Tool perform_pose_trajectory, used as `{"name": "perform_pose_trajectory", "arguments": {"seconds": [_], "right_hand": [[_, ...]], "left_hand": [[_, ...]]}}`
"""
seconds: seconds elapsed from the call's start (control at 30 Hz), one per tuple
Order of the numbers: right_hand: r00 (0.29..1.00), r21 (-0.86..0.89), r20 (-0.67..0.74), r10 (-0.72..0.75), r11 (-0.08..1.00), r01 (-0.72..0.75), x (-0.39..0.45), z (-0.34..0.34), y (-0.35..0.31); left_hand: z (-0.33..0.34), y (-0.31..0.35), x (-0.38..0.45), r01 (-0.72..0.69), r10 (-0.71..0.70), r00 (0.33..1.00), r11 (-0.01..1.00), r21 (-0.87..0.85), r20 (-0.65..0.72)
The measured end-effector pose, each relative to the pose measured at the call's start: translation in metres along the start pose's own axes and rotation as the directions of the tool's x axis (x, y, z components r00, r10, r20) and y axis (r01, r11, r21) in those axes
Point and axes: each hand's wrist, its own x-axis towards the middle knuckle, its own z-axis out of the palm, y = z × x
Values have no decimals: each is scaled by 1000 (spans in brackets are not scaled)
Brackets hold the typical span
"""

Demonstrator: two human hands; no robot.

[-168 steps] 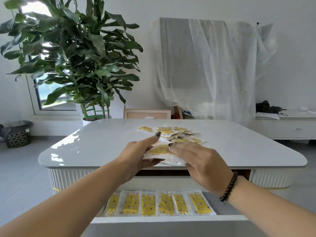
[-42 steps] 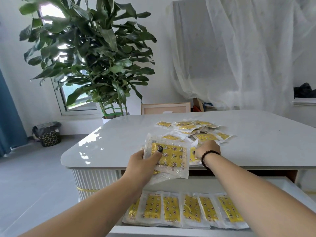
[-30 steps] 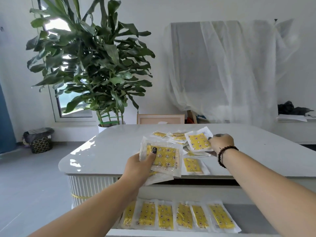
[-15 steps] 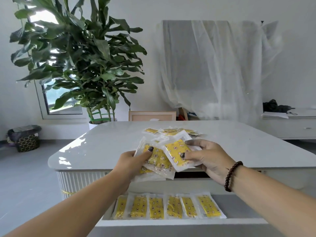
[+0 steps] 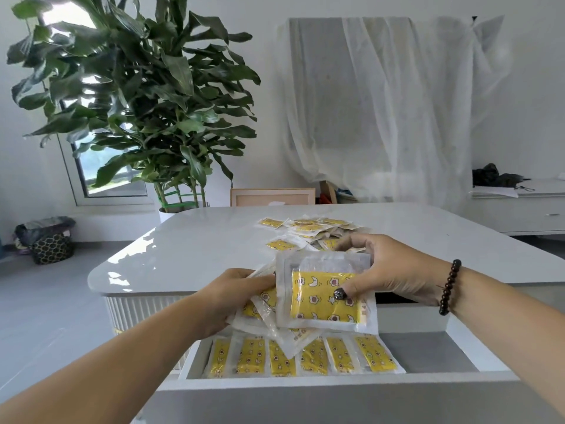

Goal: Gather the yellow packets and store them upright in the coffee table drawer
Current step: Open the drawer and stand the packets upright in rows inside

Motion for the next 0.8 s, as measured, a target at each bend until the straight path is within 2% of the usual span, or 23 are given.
{"name": "perform_pose_trajectory", "arguments": {"seconds": [0.2, 0.47, 0.57, 0.67, 0.8], "right_hand": [[997, -93, 68, 19, 996, -13, 4, 4, -2], [998, -5, 59, -13, 1000, 13, 17, 2, -14], [996, -270, 94, -2, 962, 27, 23, 5, -17], [994, -522, 106, -5, 851, 60, 28, 15, -25], [990, -538, 137, 28, 841, 50, 33, 23, -28]], "left_hand": [[5, 0, -2, 8, -14, 995, 998, 67, 99], [11, 0, -3, -6, -2, 984, 999, 42, 177], [13, 0, -2, -6, 5, 983, 1000, 6, 181], [15, 0, -2, -9, 10, 984, 1000, -8, 176], [17, 0, -3, -56, 58, 991, 998, -16, 124]]}}
